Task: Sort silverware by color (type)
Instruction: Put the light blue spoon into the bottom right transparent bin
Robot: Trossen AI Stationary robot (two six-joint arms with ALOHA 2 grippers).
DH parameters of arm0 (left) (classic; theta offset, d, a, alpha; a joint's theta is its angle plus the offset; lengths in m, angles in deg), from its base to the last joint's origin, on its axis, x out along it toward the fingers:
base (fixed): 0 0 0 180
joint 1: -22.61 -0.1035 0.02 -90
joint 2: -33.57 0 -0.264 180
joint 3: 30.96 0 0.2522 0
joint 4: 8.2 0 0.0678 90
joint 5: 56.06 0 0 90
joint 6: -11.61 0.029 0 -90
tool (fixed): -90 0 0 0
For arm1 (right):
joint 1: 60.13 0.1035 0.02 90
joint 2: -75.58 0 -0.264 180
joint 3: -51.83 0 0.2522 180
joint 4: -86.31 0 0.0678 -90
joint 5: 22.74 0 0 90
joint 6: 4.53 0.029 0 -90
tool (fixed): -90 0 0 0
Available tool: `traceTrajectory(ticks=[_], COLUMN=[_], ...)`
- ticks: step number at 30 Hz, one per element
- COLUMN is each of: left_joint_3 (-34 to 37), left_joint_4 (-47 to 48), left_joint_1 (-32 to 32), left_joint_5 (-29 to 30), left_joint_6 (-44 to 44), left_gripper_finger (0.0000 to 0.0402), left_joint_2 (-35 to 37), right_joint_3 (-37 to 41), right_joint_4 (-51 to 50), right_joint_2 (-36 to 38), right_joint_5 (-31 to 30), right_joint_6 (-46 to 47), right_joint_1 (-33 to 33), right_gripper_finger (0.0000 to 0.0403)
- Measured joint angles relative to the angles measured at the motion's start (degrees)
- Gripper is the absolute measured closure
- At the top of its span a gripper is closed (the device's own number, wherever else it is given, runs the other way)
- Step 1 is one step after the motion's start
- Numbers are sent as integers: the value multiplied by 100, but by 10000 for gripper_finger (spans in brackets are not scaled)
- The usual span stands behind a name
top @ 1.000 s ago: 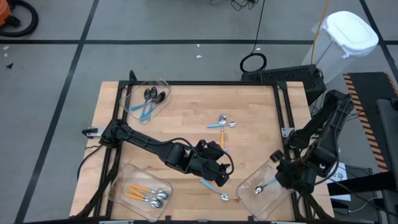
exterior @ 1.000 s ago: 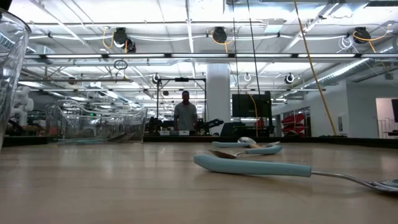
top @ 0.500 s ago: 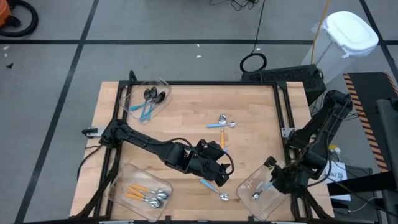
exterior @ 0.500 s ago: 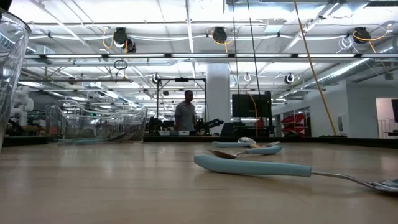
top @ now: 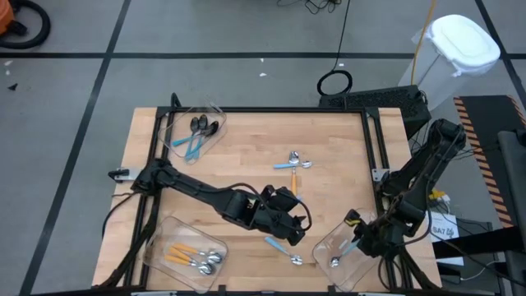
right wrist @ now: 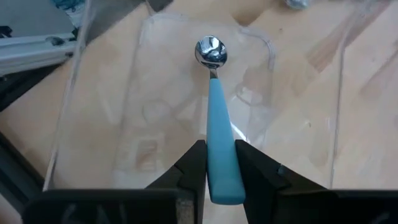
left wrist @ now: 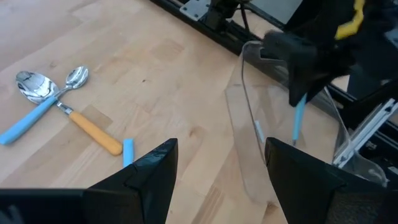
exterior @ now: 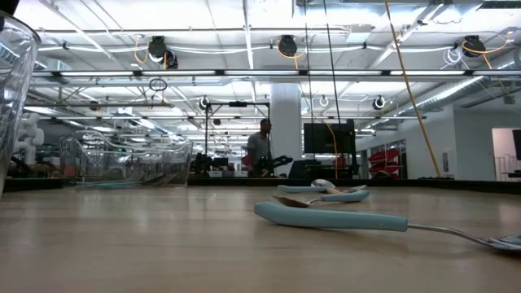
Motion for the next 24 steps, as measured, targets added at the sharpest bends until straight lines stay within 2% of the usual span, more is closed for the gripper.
traceTrajectory(ticks=[14,24], left_joint_3=[0,0], left_joint_4=[-154,-150], left_joint_1=[0,0], left_joint_5=[-80,-80], left_joint_6=[-109,-65], left_gripper_finger=[163,163], left_joint_2=[-113,-113], right_joint_3=[518,535], right_joint_4=[731,786], right_joint_2=[-11,-69], right_joint_5=[-12,-14], right_joint_6=[-217,-535], right_joint_1=[-46,-199], right_gripper_finger=[337,325])
